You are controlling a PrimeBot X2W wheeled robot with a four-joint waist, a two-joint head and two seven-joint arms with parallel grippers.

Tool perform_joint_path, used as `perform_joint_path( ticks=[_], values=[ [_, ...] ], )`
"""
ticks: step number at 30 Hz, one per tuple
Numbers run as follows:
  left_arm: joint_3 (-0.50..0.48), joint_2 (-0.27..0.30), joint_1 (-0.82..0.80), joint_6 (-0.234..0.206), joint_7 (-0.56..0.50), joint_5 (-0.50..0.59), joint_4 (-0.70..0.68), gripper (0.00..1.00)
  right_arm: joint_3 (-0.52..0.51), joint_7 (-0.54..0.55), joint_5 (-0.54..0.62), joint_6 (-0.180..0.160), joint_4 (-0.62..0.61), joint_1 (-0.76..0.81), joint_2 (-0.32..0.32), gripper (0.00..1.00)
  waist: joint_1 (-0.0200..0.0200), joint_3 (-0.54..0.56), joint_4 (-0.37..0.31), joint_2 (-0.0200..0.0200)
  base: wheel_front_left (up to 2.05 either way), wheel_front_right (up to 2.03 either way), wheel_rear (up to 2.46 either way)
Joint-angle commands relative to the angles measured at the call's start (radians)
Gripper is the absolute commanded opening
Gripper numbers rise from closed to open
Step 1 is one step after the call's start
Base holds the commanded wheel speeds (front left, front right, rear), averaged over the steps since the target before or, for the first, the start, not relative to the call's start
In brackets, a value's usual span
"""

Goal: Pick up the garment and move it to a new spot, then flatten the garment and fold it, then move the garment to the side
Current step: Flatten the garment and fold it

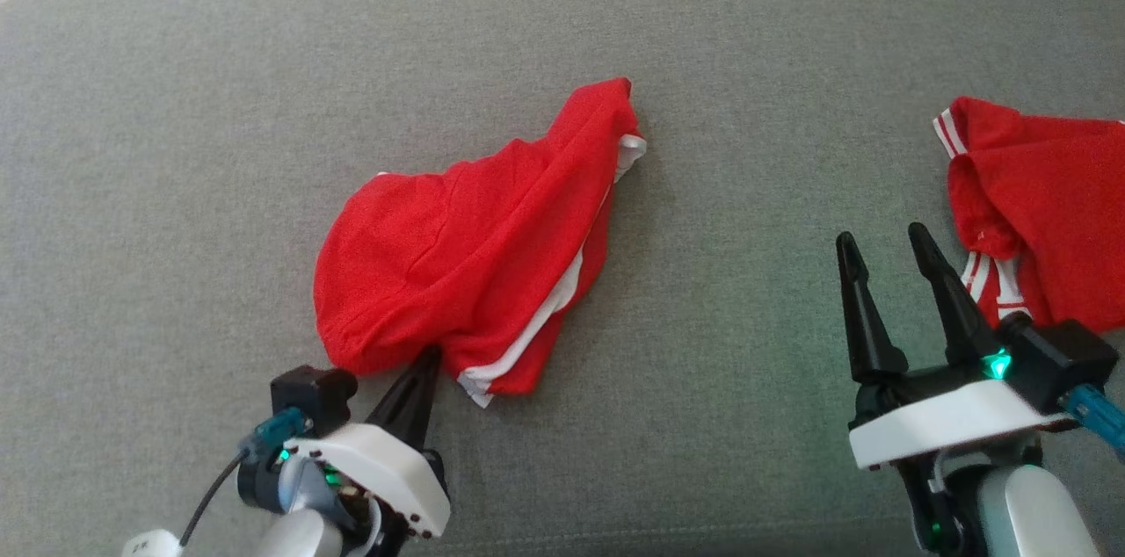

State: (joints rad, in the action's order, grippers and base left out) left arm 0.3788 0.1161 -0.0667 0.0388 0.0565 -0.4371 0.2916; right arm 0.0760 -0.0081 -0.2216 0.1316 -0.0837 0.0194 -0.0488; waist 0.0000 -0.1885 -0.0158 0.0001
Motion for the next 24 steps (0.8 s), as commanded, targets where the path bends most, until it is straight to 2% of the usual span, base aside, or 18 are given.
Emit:
perform_joint_path(
  ticks=[1, 14, 15, 16, 17, 24],
  values=[
    [-0.030, 0.008, -0.025, 0.004, 0.019, -0.004, -0.035, 0.00, 0.017, -0.009, -0.007, -0.001, -0.030, -0.036, -0.002, 1.00, 0.0000, 0.002, 0.003, -0.0001, 0.00, 0.00, 0.00],
    [-0.027, 0.036, -0.022, -0.032, 0.062, 0.039, -0.122, 0.00, 0.017, -0.010, -0.009, -0.001, -0.027, -0.040, -0.001, 1.00, 0.0000, 0.017, 0.025, -0.0001, 0.00, 0.00, 0.00],
    [-0.029, 0.040, -0.022, -0.040, 0.068, 0.048, -0.133, 0.03, 0.017, -0.010, -0.008, -0.001, -0.027, -0.040, -0.001, 1.00, 0.0000, 0.020, 0.026, -0.0001, 0.00, 0.00, 0.00],
    [-0.031, 0.041, -0.022, -0.048, 0.073, 0.052, -0.146, 0.63, 0.017, -0.009, -0.006, -0.001, -0.029, -0.040, -0.001, 1.00, 0.0000, 0.022, 0.026, -0.0001, 0.00, 0.00, 0.00],
    [-0.034, 0.043, -0.023, -0.057, 0.081, 0.059, -0.160, 1.00, 0.017, -0.008, -0.001, -0.001, -0.031, -0.039, -0.001, 1.00, 0.0000, 0.025, 0.027, -0.0001, 0.00, 0.00, 0.00],
    [-0.081, 0.066, -0.030, -0.140, 0.155, 0.123, -0.263, 1.00, 0.012, 0.003, 0.023, -0.001, -0.041, -0.022, -0.001, 1.00, 0.0000, 0.060, 0.032, -0.0001, 0.00, 0.00, 0.00]
  ],
)
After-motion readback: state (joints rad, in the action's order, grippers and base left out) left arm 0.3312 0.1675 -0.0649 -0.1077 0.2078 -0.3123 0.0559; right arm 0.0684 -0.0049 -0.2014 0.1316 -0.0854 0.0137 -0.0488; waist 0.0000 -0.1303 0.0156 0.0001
